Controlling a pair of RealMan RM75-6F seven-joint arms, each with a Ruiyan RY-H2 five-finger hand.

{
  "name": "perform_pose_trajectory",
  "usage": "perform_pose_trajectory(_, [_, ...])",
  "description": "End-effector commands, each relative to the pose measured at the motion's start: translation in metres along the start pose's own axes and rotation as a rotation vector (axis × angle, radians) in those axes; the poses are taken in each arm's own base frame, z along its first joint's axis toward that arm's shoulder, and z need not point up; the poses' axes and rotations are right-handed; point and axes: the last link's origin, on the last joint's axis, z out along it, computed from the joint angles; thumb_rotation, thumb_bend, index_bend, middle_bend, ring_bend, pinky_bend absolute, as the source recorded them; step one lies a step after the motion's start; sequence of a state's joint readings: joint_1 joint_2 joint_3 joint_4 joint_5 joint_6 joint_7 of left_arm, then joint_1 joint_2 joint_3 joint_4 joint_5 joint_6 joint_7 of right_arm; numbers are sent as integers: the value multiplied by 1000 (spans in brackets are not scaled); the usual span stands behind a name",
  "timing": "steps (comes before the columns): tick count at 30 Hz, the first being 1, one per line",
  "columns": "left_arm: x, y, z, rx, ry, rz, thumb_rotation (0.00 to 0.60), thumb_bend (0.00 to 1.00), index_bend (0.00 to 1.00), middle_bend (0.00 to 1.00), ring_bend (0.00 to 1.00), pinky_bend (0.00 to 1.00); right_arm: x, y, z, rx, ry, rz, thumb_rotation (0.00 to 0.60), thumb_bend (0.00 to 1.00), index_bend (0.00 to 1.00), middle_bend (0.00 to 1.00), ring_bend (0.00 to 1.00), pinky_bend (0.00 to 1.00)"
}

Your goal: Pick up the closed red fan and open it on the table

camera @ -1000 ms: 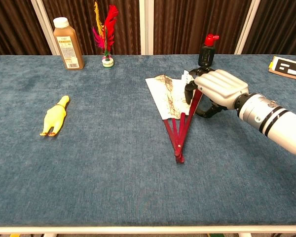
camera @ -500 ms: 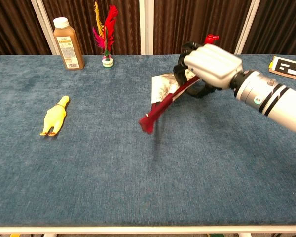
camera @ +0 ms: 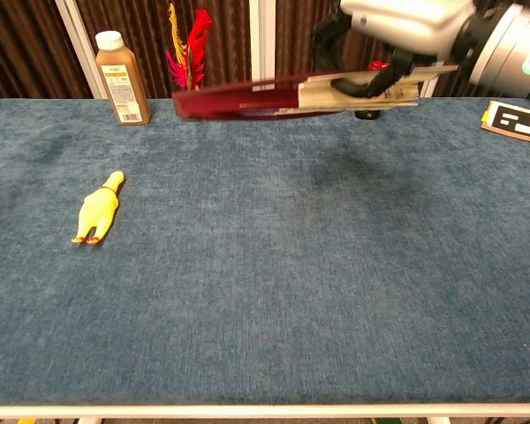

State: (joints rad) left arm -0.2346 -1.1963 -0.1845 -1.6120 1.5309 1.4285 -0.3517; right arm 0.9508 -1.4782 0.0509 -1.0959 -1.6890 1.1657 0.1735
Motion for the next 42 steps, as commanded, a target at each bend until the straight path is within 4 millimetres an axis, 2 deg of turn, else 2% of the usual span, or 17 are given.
perform_pose_trajectory(1, [-19,13,42,-48,-46,-286,600,70,196,137,78,139,40,2,3,19,-29,14,600,882,885,692,358,230])
perform_pose_trajectory(5, [-37,14,65,-53,-114,-441,600,72,191,137,78,146,60,-4,1,41,-33,45,600,884,890,696,357,232])
perform_pose_trajectory(10, [-67,19,75,-59,-190,-509,600,72,192,137,78,146,74,-14,-1,57,-27,107,600,894,893,699,357,232])
perform_pose_trajectory(15, [-98,37,84,-85,-270,-613,600,72,222,166,81,146,80,-25,1,75,-33,159,600,900,893,699,357,228])
perform_pose_trajectory(20, [-122,60,91,-124,-333,-632,600,71,276,221,123,158,82,-32,7,84,-24,190,600,903,892,699,357,226])
perform_pose_trajectory(29, [-148,98,101,-177,-383,-626,600,71,306,268,165,216,76,-46,22,91,-25,240,600,907,892,699,357,226])
perform_pose_trajectory(36, [-163,117,111,-169,-397,-654,600,71,337,292,169,229,66,-55,29,95,-40,276,600,911,892,699,357,226])
perform_pose_trajectory(42, [-176,126,112,-158,-425,-672,600,70,385,345,204,231,60,-60,36,87,-42,289,600,911,892,699,357,216])
